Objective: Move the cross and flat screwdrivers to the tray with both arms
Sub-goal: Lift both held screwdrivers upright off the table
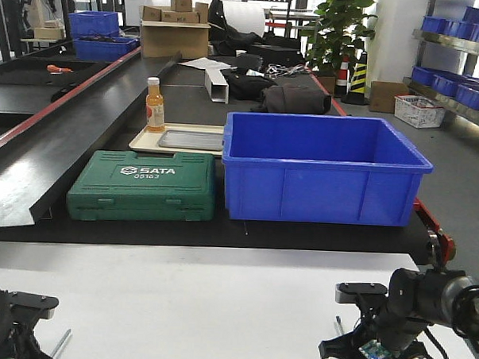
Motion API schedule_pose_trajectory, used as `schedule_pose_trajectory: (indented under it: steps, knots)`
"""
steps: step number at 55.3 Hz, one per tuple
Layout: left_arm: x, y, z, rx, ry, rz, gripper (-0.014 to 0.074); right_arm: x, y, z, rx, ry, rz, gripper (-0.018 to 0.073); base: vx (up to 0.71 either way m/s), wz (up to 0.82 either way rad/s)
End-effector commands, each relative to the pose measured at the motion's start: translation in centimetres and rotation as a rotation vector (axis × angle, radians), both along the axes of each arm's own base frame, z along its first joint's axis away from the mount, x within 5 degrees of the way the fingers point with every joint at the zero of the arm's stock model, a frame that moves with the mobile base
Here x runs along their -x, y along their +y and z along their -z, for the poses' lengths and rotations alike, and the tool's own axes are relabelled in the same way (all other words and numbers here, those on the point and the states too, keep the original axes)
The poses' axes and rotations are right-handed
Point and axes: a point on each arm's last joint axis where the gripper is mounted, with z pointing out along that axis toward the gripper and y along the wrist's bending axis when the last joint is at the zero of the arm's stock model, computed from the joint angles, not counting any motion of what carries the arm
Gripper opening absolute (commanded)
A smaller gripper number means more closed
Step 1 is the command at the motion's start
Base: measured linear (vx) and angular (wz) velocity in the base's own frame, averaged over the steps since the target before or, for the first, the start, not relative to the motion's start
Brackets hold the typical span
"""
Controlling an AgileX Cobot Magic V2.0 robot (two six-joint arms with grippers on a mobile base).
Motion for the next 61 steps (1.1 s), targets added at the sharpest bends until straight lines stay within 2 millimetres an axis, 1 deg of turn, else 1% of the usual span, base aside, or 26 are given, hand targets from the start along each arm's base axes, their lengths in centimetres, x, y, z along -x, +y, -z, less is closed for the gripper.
schedule_pose_trajectory:
  steps: [1,8,12,15,21,29,30,31,33,34,38,39,41,44,46,47,50,55,57,61]
  knots:
    - [-0.4,-0.2,-1.5,0.013,-0.055,-0.009,-0.0006,-0.3,0.2,-2.3,-0.019,-0.045,0.004,0.0160,0.00,0.00]
    - [-0.4,-0.3,-2.2,0.028,-0.074,-0.023,-0.0006,0.0,0.2,-2.2,-0.023,-0.012,0.002,-0.0007,0.00,0.00]
    - [-0.4,-0.4,-3.2,0.047,-0.107,-0.038,-0.0006,0.3,0.4,-2.3,-0.039,0.021,0.007,-0.0013,0.00,0.00]
    - [-0.4,-0.5,-4.4,0.060,-0.143,-0.047,-0.0006,0.6,0.5,-2.8,-0.051,0.035,0.006,-0.0013,0.00,0.00]
    - [-0.2,-0.4,-7.2,0.068,-0.233,-0.045,-0.0006,0.9,0.6,-5.0,-0.081,-0.011,0.010,-0.0012,0.00,0.00]
    - [0.6,-0.4,-11.2,0.069,-0.349,-0.025,-0.0006,1.6,0.8,-10.9,-0.130,-0.174,0.006,-0.0012,0.00,0.00]
    - [0.9,-0.4,-12.0,0.068,-0.370,-0.018,-0.0006,1.8,0.8,-11.6,-0.136,-0.195,0.006,-0.0012,0.00,0.00]
    - [1.0,-0.4,-12.5,0.068,-0.384,-0.015,-0.0006,2.1,0.8,-12.8,-0.143,-0.224,0.003,-0.0011,0.00,0.00]
    - [1.4,-0.3,-13.5,0.067,-0.411,-0.009,-0.0006,2.6,0.8,-14.6,-0.152,-0.271,-0.003,-0.0011,0.00,0.00]
    - [1.6,-0.3,-14.3,0.067,-0.433,-0.006,-0.0006,3.0,0.8,-15.8,-0.153,-0.306,-0.012,-0.0011,0.00,0.00]
    - [2.6,-0.3,-16.6,0.074,-0.498,0.006,-0.0006,4.2,0.6,-19.2,-0.146,-0.417,-0.037,-0.0011,0.00,0.00]
    - [2.9,-0.3,-17.2,0.076,-0.513,0.009,-0.0006,4.7,0.5,-20.5,-0.142,-0.460,-0.046,-0.0011,0.00,0.00]
    - [3.4,-0.4,-18.2,0.085,-0.544,0.013,-0.0006,5.5,0.4,-22.2,-0.140,-0.519,-0.052,-0.0011,0.00,0.00]
    - [4.6,-0.4,-20.4,0.096,-0.610,0.021,-0.0006,7.1,0.2,-25.3,-0.137,-0.625,-0.063,-0.0011,0.00,0.00]
    - [5.4,-0.4,-21.7,0.107,-0.655,0.024,-0.0006,8.0,0.1,-26.6,-0.136,-0.674,-0.067,-0.0011,0.00,0.00]
    - [5.7,-0.4,-22.2,0.111,-0.673,0.025,-0.0006,8.7,0.0,-27.6,-0.136,-0.709,-0.068,-0.0011,0.00,0.00]
    - [7.1,-0.4,-24.3,0.134,-0.749,0.023,-0.0006,10.2,-0.2,-29.6,-0.139,-0.777,-0.068,-0.0011,0.00,0.00]
    - [9.1,-0.4,-27.0,0.170,-0.850,0.009,-0.0006,12.7,-0.5,-32.4,-0.142,-0.868,-0.072,-0.0011,0.00,0.00]
    - [10.1,-0.4,-28.1,0.184,-0.892,0.005,-0.0006,13.7,-0.6,-33.3,-0.142,-0.900,-0.073,-0.0011,0.00,0.00]
    - [12.1,-0.4,-30.1,0.216,-0.974,-0.004,-0.0006,15.7,-0.8,-34.5,-0.138,-0.954,-0.073,-0.0011,0.00,0.00]
